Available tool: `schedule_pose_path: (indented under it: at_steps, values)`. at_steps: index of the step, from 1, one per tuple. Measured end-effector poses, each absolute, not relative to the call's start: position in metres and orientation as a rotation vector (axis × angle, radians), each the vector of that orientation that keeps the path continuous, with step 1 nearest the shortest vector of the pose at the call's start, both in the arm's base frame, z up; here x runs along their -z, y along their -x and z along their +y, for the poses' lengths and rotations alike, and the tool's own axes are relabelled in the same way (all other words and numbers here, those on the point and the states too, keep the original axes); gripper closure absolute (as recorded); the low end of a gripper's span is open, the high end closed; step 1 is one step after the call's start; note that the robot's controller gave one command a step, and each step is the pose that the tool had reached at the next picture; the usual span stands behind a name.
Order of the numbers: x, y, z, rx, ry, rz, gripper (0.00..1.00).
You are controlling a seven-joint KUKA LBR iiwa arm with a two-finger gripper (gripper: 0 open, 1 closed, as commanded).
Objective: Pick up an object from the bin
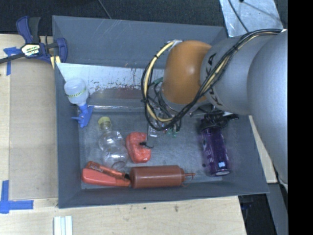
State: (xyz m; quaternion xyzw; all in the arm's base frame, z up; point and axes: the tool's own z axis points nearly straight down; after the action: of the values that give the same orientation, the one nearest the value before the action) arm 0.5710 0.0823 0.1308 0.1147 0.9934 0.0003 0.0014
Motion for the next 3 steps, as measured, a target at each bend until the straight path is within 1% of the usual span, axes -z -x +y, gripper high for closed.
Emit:
schedule_pose_path:
  at_steps: [1, 2, 3]
  values:
    - [-0.180, -0.557, 0.058, 0.001, -0.454, 3.113, 0.00]
    - [-0.199, -0.558, 0.058, -0.002, -0.413, 3.096, 0.00]
    - [-0.157, -0.545, 0.089, -0.001, -0.631, 3.074, 0.00]
